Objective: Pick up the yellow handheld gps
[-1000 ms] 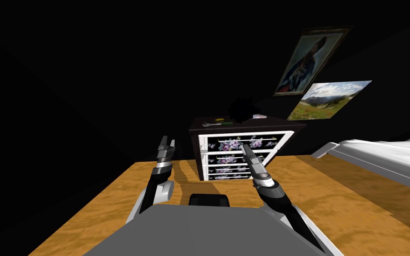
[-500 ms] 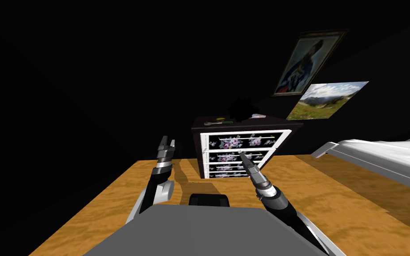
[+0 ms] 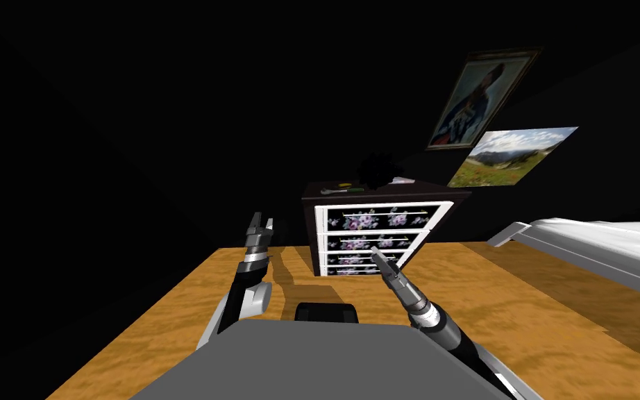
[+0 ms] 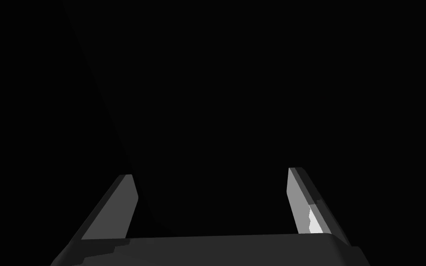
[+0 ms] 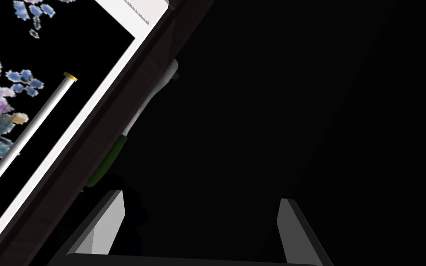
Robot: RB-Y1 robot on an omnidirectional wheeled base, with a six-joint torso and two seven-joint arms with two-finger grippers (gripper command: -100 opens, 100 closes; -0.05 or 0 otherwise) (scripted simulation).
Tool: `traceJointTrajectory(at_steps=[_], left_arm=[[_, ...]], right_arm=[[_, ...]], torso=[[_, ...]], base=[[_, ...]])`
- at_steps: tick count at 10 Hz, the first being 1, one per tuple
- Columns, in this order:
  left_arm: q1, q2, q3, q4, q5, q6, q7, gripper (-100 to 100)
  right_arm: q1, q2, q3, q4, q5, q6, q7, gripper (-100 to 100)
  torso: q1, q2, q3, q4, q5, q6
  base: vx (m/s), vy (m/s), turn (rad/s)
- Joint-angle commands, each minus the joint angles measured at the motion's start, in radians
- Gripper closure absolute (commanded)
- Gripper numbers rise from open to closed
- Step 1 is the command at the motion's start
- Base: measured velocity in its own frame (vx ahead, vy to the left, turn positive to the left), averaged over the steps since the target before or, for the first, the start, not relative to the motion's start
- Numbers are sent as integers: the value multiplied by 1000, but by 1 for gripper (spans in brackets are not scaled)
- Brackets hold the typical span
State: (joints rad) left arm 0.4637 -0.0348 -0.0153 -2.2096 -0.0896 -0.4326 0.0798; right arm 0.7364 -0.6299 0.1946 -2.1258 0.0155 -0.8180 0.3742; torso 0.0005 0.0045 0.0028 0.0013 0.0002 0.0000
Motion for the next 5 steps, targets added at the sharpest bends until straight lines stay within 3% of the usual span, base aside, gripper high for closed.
traceJointTrajectory(at_steps=[1, 2, 3, 4, 5], left_arm=[[0, 0, 0, 0, 0, 0, 0, 0], [0, 0, 0, 0, 0, 0, 0, 0], [0, 0, 0, 0, 0, 0, 0, 0], [0, 0, 0, 0, 0, 0, 0, 0], [0, 0, 0, 0, 0, 0, 0, 0]], right_arm=[[7, -35, 0, -2, 0, -3, 1, -100], [23, -73, 15, 41, 5, -48, 16, -100], [23, -104, 15, 41, 5, -48, 16, -100], [36, -135, 30, 87, 9, -94, 30, -100], [36, -165, 30, 88, 9, -94, 30, -100]], torso=[[0, 0, 0, 0, 0, 0], [-1, -2, -1, 0, 0, 0], [0, -1, -1, 0, 0, 0], [0, 0, 0, 0, 0, 0], [0, 1, 1, 0, 0, 0]], base=[[-31, 3, -7], [-64, 17, 64], [-73, 10, 28], [-102, 10, 75], [-76, 9, 31]])
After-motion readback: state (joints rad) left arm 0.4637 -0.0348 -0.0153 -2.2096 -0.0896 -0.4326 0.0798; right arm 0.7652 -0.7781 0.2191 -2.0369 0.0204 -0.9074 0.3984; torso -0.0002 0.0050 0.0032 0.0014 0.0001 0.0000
